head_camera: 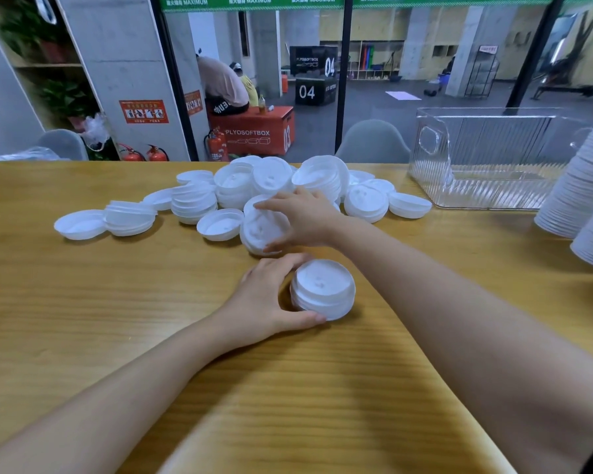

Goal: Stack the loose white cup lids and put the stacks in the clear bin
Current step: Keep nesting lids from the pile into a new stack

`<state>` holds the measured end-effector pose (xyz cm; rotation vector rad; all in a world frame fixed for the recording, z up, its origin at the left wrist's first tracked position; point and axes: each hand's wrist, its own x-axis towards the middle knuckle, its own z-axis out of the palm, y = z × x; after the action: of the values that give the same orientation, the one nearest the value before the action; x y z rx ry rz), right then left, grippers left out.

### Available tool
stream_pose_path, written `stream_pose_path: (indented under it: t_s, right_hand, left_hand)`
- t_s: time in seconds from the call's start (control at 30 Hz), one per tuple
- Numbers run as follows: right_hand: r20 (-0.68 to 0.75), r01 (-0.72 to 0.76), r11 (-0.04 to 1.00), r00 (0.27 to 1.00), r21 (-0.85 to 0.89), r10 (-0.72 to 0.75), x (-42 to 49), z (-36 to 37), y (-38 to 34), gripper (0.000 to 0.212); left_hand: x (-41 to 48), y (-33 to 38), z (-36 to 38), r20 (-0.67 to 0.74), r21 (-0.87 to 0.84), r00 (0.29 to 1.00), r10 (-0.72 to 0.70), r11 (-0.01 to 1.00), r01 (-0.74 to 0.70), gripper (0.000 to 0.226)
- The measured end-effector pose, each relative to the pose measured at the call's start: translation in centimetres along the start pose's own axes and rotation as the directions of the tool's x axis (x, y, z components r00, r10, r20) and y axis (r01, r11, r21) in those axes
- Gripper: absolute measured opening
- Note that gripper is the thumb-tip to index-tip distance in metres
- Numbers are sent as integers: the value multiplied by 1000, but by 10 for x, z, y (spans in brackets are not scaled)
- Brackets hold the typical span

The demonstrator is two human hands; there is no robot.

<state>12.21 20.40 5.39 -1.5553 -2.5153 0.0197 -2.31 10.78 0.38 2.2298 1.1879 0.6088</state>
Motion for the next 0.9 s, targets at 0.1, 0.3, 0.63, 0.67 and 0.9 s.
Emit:
stream_pose_path:
  t_s: [0.1, 0.3, 0.63, 0.67, 0.9]
  right_hand:
    - [-9, 9, 1000, 1000, -12, -9, -3, 1, 5, 80]
    - [-166, 17, 976, 986, 218, 20, -29, -11, 17, 83]
    - [-73, -199, 865, 963, 462, 260, -167, -31, 68, 76]
    - [-64, -188, 842, 965, 506, 254, -176, -31, 66, 70]
    - [-82, -21, 832, 993, 554, 80, -185, -23, 34, 46]
  left_hand:
    - [0, -1, 1, -5, 4, 1000, 6, 1000, -6, 92]
    - [-2, 1, -1, 11, -1, 1000, 20, 1000, -20, 82]
    - [-7, 13, 1, 96, 1, 994, 50, 999, -51, 76]
    - [-8, 14, 3, 103, 2, 994, 48, 999, -48, 78]
    - [-6, 11, 10, 101, -72, 994, 32, 997, -24, 106]
